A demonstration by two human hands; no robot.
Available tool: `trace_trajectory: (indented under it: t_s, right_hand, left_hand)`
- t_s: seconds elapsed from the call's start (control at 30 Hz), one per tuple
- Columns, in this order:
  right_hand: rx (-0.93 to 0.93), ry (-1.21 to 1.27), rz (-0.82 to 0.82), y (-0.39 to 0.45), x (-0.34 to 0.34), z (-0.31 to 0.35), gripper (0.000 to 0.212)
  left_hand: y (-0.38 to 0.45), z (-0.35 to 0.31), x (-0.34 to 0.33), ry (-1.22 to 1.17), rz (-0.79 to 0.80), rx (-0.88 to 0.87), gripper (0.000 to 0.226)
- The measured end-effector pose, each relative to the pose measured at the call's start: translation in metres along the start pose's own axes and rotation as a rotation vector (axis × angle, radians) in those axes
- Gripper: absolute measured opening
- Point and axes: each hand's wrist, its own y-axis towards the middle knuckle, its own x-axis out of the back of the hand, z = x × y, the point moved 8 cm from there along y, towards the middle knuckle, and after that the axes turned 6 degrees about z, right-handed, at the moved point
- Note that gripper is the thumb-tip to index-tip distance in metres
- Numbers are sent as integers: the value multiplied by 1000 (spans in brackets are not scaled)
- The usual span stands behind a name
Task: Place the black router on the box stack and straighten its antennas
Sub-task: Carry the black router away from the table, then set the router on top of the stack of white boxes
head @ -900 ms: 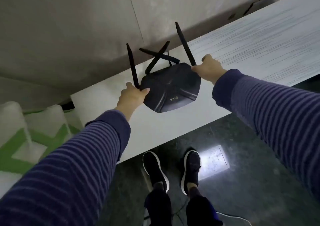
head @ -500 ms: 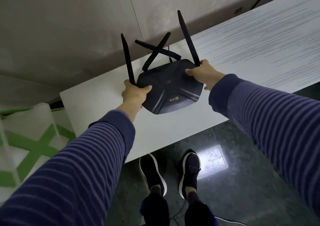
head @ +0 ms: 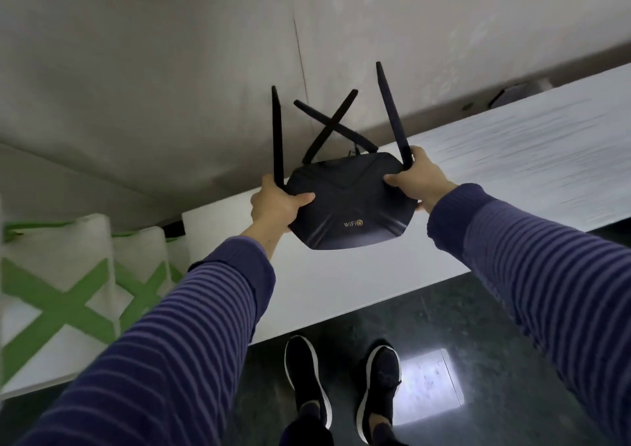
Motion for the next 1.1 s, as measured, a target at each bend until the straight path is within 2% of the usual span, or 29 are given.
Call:
trace_trajectory:
  t_s: [0.2, 0.57, 0.9, 1.1]
  right_hand:
    - [141, -46, -2, -80, 24, 80, 69]
    - [329, -48, -29, -251, 10, 219, 68]
    - [436, -80, -25, -383, -92, 328, 66]
    - [432, -90, 28, -410, -156, 364, 61]
  left_hand:
    - [-76, -47, 71, -96, -22, -84, 66]
    - [-225, -101, 252, 40, -154, -231, 73]
    - [-300, -51, 430, 56, -210, -324, 66]
    - [-313, -19, 503, 70, -248, -277, 70]
